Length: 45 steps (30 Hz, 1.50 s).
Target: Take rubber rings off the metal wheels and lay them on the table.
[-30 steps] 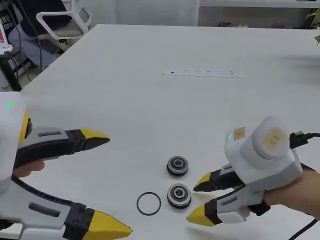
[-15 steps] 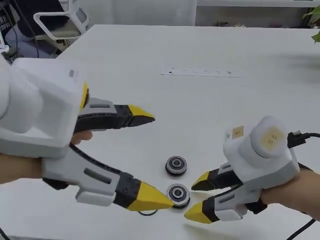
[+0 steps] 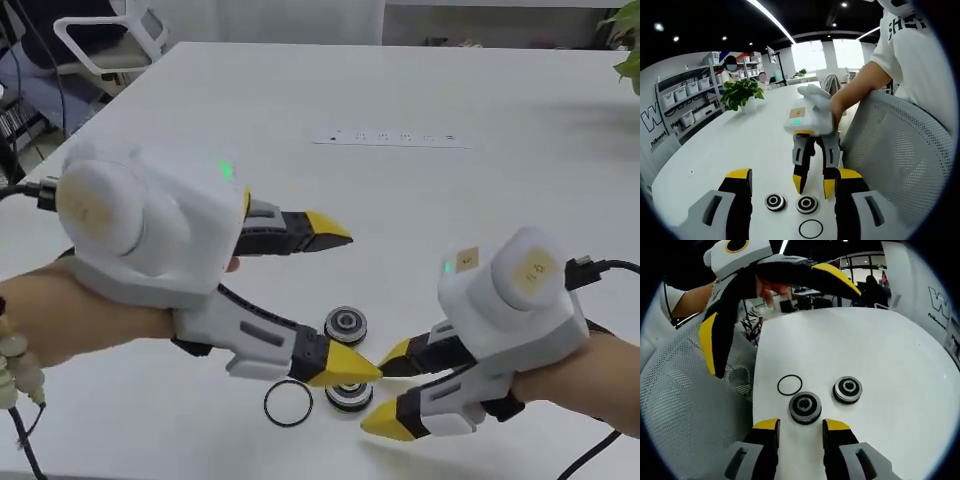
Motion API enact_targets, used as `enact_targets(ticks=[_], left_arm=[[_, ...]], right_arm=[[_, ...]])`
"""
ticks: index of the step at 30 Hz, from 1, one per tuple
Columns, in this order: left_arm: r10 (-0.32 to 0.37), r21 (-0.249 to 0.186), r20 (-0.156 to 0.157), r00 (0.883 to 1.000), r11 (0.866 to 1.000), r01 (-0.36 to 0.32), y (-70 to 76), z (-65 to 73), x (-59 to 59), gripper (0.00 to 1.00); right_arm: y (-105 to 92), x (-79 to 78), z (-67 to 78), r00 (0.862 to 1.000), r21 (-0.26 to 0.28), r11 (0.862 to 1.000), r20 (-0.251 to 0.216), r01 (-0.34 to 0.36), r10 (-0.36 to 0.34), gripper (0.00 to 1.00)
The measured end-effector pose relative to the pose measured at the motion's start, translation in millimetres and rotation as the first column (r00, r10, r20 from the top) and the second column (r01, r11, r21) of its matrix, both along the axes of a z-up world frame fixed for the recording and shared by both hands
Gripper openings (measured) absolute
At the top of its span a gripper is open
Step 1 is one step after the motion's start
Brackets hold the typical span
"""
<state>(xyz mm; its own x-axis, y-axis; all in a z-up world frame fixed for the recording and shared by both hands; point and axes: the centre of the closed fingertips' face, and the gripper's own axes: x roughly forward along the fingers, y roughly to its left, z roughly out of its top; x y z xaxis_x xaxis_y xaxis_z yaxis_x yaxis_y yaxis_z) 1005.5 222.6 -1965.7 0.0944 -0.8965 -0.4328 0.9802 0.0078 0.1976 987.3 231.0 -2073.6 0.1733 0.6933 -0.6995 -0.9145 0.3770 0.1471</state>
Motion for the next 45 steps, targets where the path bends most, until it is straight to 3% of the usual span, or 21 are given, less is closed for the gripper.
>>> enact_targets(ticks=[2,6,8,10,15,19,22,25,31,35,45], left_arm=[[0.003,-0.008,0.002,1.0,1.0,-0.003,-0.4,-6.8,1.1,0.58],[0.05,-0.022,-0.048,0.998,0.998,-0.051,1.5,-20.4,5.1,0.5],[0.071,-0.019,-0.058,0.996,0.997,-0.073,5.0,-28.8,6.7,0.48],[0.082,0.014,-0.058,0.995,0.997,-0.082,9.6,-39.7,7.0,0.46],[0.081,0.047,-0.069,0.994,0.996,-0.078,13.3,-55.6,6.6,0.43],[0.08,0.052,-0.085,0.993,0.996,-0.076,11.0,-61.4,5.5,0.39],[0.07,0.094,-0.074,0.995,0.994,-0.063,10.3,-72.2,3.8,0.33],[0.065,0.107,-0.082,0.995,0.993,-0.056,8.3,-78.6,1.9,0.32],[0.059,0.12,-0.097,0.994,0.992,-0.047,6.7,-84.3,-0.9,0.27],[0.061,0.135,-0.088,0.994,0.99,-0.049,8.2,-88.4,0.1,0.25],[0.091,0.117,-0.135,0.987,0.99,-0.075,9.2,-92.3,2.0,0.18]], right_arm=[[0.5,0.6,0.8,1.0,0.006,1.0,0.002,0.004,-0.004,0.31],[-0.4,0.9,-0.3,1.0,0.002,1.0,0.003,0.006,-0.006,0.31],[-1.0,0.8,-0.9,1.0,-0.001,1.0,0.002,0.007,-0.007,0.31],[-1.2,1.1,-1.0,1.0,-0.002,1.0,0.002,0.008,-0.008,0.3],[-1.3,2.5,-0.1,1.0,0.002,1.0,0.007,0.014,-0.014,0.3],[-1.5,2.9,-0.4,1.0,0.002,1.0,0.006,0.018,-0.018,0.29],[-0.8,3.4,-0.7,1.0,0.003,1.0,0.007,0.019,-0.019,0.29],[0.2,3.8,-1.5,1.0,0.002,1.0,0.007,0.018,-0.018,0.29],[2.2,5.3,-2.5,1.0,0.002,1.0,0.011,0.019,-0.019,0.28],[3.4,6.0,-2.7,1.0,0.005,1.0,0.013,0.02,-0.02,0.28],[3.8,7.6,-6.8,1.0,-0.005,1.0,0.02,0.02,-0.02,0.26]])
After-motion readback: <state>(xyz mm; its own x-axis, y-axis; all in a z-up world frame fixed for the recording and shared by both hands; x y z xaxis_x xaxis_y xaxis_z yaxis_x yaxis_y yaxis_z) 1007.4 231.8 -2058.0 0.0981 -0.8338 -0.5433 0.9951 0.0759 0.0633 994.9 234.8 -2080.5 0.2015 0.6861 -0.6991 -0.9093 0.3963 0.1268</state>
